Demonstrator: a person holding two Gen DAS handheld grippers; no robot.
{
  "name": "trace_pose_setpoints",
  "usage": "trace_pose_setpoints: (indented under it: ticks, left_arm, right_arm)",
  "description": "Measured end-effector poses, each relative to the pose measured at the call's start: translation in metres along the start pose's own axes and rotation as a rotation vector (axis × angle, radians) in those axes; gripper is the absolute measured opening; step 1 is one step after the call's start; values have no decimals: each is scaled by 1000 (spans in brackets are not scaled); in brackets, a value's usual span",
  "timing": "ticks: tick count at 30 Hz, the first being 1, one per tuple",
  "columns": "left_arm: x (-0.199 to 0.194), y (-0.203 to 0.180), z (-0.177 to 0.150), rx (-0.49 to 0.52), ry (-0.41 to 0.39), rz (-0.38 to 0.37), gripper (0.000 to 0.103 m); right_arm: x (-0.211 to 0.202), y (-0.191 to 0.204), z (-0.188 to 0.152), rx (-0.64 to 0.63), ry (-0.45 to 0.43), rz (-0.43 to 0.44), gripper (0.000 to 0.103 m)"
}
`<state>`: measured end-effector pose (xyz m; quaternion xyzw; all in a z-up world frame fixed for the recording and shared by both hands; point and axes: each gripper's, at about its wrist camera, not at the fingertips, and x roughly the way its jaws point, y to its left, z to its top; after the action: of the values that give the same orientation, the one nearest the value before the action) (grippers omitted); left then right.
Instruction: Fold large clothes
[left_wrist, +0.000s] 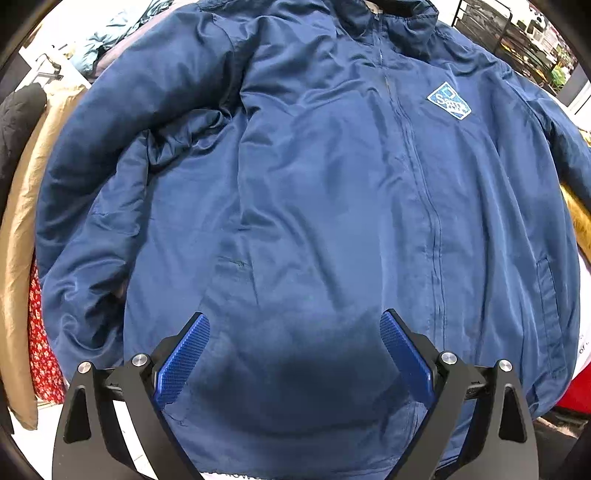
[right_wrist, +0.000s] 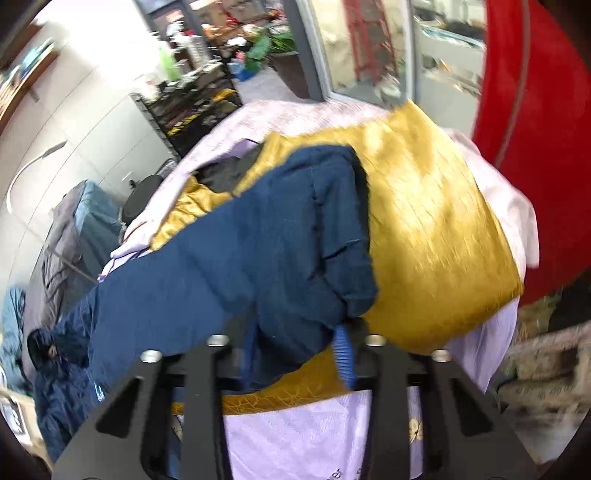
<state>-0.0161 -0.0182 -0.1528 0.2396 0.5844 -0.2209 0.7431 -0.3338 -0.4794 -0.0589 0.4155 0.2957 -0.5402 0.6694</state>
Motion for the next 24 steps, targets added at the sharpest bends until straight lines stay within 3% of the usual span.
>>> trace_pose_setpoints:
  ticks: [3, 8, 13, 15, 18, 21, 24]
  left_arm:
    - [2, 1, -2, 0, 6, 4, 91]
    - [1, 2, 0, 3, -4, 14, 91]
    - [-6, 3, 2, -13, -24, 4, 91]
    - [-10, 5, 1, -21, -32, -1, 91]
    - [-15, 11, 2, -52, -42, -16, 91]
    - [-20, 21, 2, -102, -60, -23, 91]
    - [-22, 30, 1, -132, -68, -6, 91]
  right_arm:
    - [-9, 17, 13, -72, -22, 31, 18]
    - [-30, 57, 34, -153, -74, 110, 16]
    - [-56, 149, 45, -337, -137, 238, 15]
    - [-73, 198, 45, -434, -169, 327, 15]
    - [-97, 270, 37, -552, -212, 455, 15]
    - [-110, 328, 14, -646, -192, 569, 14]
    - [-116, 386, -31, -780, -160, 649, 14]
